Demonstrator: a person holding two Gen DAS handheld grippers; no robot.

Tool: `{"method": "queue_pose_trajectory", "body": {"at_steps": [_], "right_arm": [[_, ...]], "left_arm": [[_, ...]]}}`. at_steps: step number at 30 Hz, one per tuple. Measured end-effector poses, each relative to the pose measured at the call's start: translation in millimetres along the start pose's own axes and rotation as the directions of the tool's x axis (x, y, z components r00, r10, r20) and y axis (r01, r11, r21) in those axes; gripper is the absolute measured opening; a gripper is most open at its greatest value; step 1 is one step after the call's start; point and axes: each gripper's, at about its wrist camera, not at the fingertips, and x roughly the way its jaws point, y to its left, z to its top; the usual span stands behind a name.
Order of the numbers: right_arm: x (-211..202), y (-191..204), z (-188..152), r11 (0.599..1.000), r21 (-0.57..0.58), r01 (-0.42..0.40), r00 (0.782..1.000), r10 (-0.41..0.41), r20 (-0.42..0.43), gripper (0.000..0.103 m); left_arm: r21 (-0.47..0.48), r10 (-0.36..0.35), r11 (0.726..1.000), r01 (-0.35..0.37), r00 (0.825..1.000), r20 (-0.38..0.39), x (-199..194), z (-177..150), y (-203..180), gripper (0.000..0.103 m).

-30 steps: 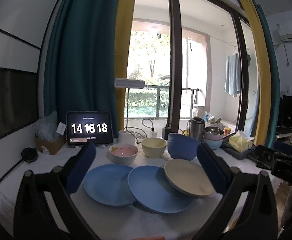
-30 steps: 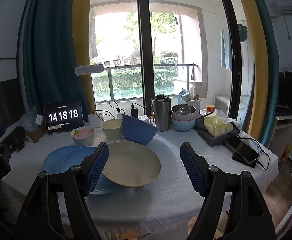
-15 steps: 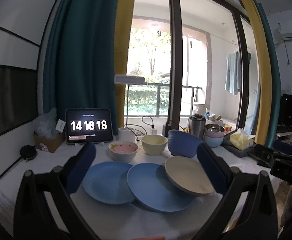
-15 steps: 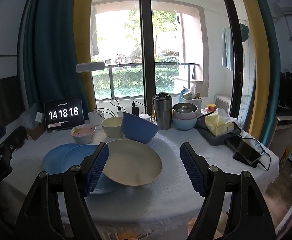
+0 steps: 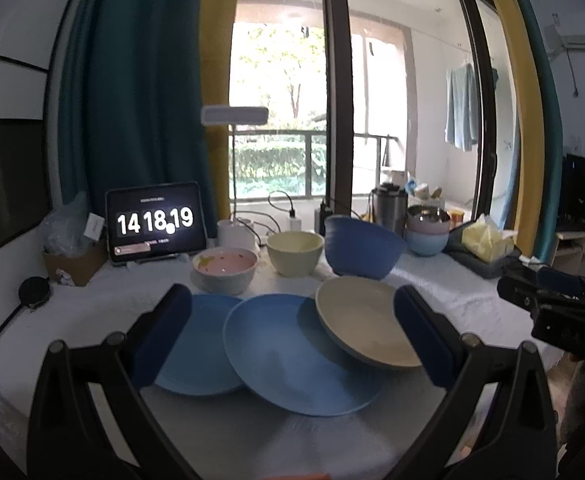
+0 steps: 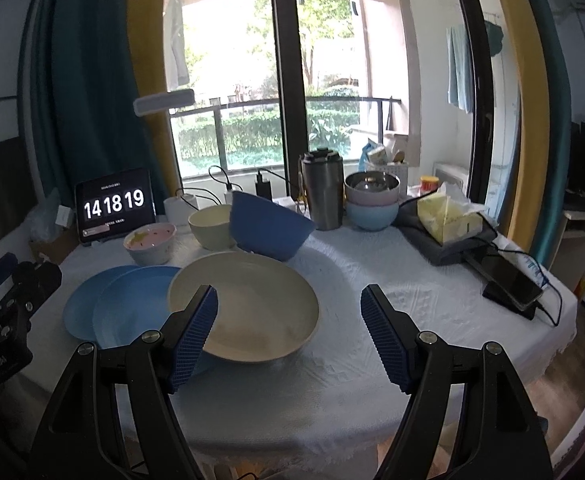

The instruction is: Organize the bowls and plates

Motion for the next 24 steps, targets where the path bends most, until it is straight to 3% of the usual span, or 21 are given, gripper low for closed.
{"method": "queue_pose_trajectory", "body": {"at_steps": [12,18,24], "right_arm": [[53,-29,-10,0.998,0.056,-0.017,0.996,0.022,-0.083,0.077],[81,-41,-16,0.996,0.081,-0.031,0.990,0.042,-0.136,0.077],[106,-51,-17,0.994,0.094,-0.049,0.983,0.065,-0.173,0.077]], "left_arm": [[0.045,0.008,0.999,-0.003,0.994,-0.111,54,-9,-21,0.102],[0.042,0.009,0.999,-0.001,0.979,-0.204,87,-14,-31,0.101],[0.064,0.025,0.998,-0.009,0.970,-0.242,106,-17,-41,0.101]]}}
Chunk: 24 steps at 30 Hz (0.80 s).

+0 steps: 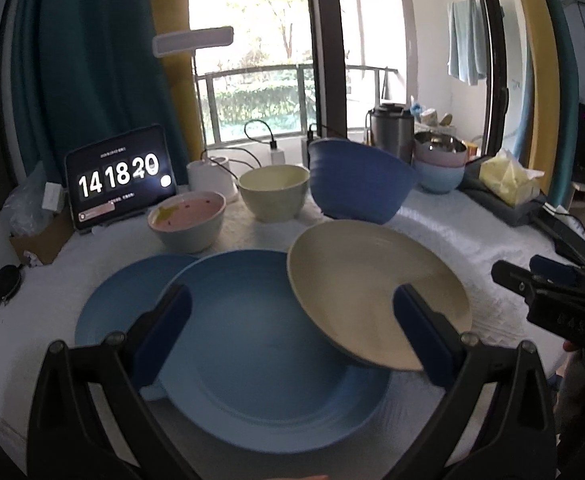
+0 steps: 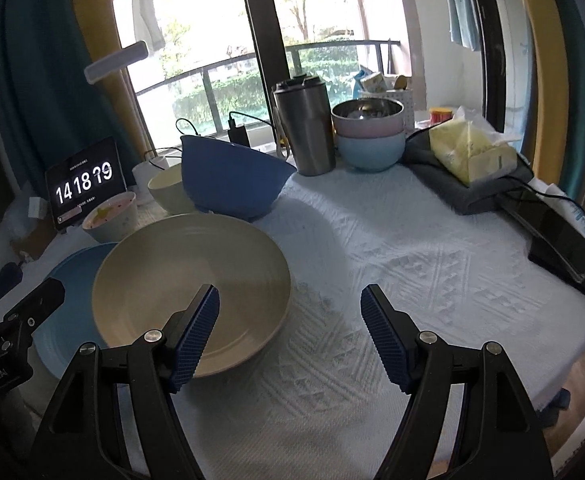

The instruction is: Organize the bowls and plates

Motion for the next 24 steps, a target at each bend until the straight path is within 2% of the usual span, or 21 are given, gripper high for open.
{"method": "queue_pose_trajectory", "body": {"at_steps": [4,10,13,18,20,22,24], "right_arm": [[15,-4,2,1.000,0.007,-0.030,0.999,0.030,-0.027,0.077],[37,-7,3,0.997,0.023,-0.079,0.994,0.080,-0.079,0.077],[49,-9,4,0.995,0.041,-0.095,0.989,0.099,-0.113,0.072],[63,-13,5,0.990,0.066,-0.128,0.978,0.136,-0.156,0.066],[67,-14,4,0.986,0.082,-0.147,0.973,0.159,-0.170,0.065],[71,-14,4,0.983,0.085,-0.161,0.967,0.174,-0.184,0.064],[73,-14,3,0.983,0.085,-0.166,0.964,0.179,-0.198,0.058]], "left_arm": [[0.002,0.004,1.000,-0.004,0.999,-0.046,13,0,-3,0.101],[0.016,0.016,1.000,-0.015,0.997,-0.076,30,5,-10,0.101],[0.027,0.007,1.000,-0.004,0.995,-0.102,39,7,-15,0.100],[0.038,0.021,0.999,-0.016,0.988,-0.155,56,4,-21,0.080],[0.041,0.032,0.999,-0.026,0.985,-0.169,60,3,-23,0.067],[0.047,0.038,0.998,-0.030,0.983,-0.181,63,2,-25,0.062],[0.054,0.034,0.998,-0.024,0.980,-0.197,67,0,-28,0.059]]}}
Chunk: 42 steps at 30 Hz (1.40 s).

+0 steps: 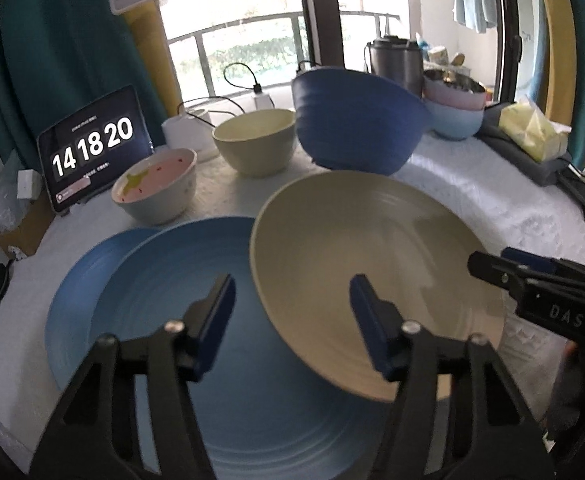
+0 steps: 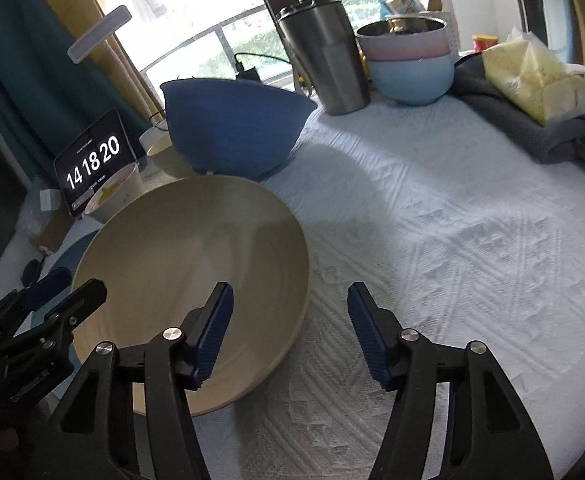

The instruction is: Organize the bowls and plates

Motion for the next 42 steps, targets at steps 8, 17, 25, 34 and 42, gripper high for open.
{"method": "queue_pose_trajectory", "body": {"at_steps": [8,17,25,34,42], "right_arm": [[7,2,-2,1.000,-0.018,0.007,0.999,-0.008,-0.049,0.038],[1,3,-3,0.998,-0.030,0.063,0.997,-0.064,-0.032,0.024],[-15,10,-7,0.996,-0.034,0.077,0.997,-0.077,0.003,0.024],[-30,31,-14,0.994,-0.061,0.091,0.995,-0.089,0.032,0.024],[-33,55,-21,0.992,-0.089,0.094,0.995,-0.091,0.034,0.024]], "left_arm": [[-0.004,-0.026,1.000,0.026,0.999,-0.043,8,-6,-5,0.045],[-0.014,-0.039,0.999,0.039,0.999,-0.026,-1,-8,-4,0.042],[-0.027,-0.055,0.998,0.055,0.998,-0.001,-15,-13,0,0.042],[-0.053,-0.058,0.997,0.060,0.997,0.054,-38,-21,17,0.042],[-0.083,-0.048,0.995,0.055,0.995,0.086,-51,-30,38,0.042]]}}
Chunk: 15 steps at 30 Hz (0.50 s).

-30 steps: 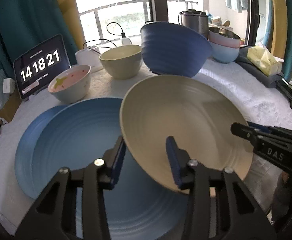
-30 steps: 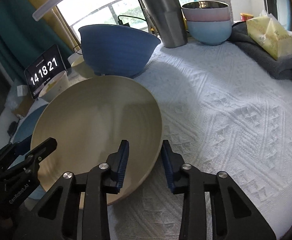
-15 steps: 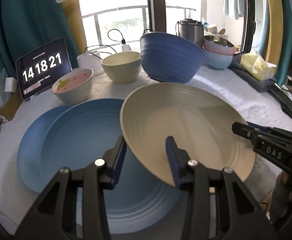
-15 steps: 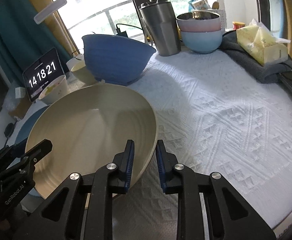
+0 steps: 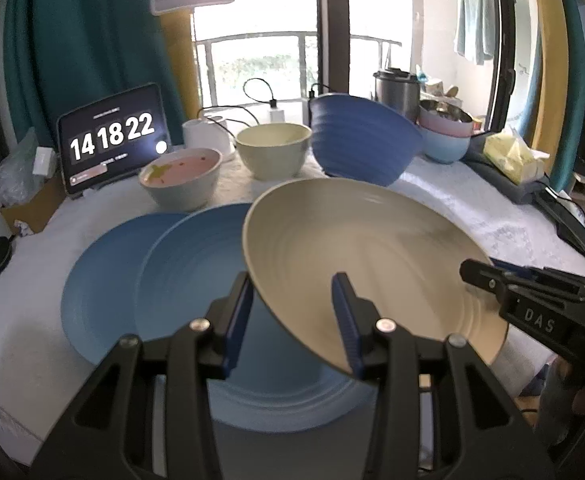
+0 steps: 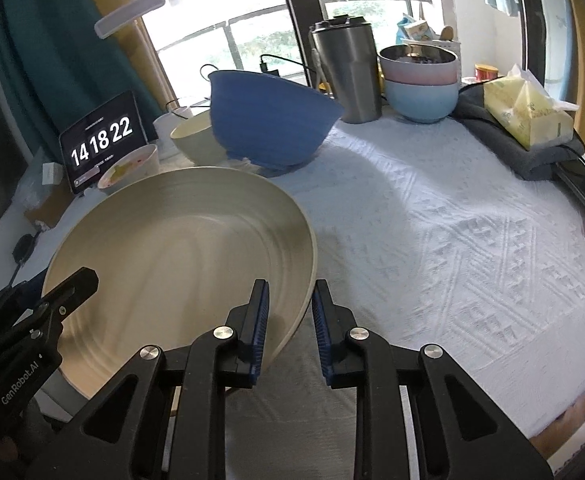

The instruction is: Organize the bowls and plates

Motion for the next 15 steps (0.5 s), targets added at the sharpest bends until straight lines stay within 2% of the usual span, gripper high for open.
{"method": "queue_pose_trajectory", "body": {"at_steps": [15], "right_arm": [[10,57,1,0.996,-0.083,-0.016,1.000,0.014,-0.013,0.024]], "left_arm": [[-0.072,0.045,0.996,-0.042,0.998,0.038,-11,-10,52,0.042]]}}
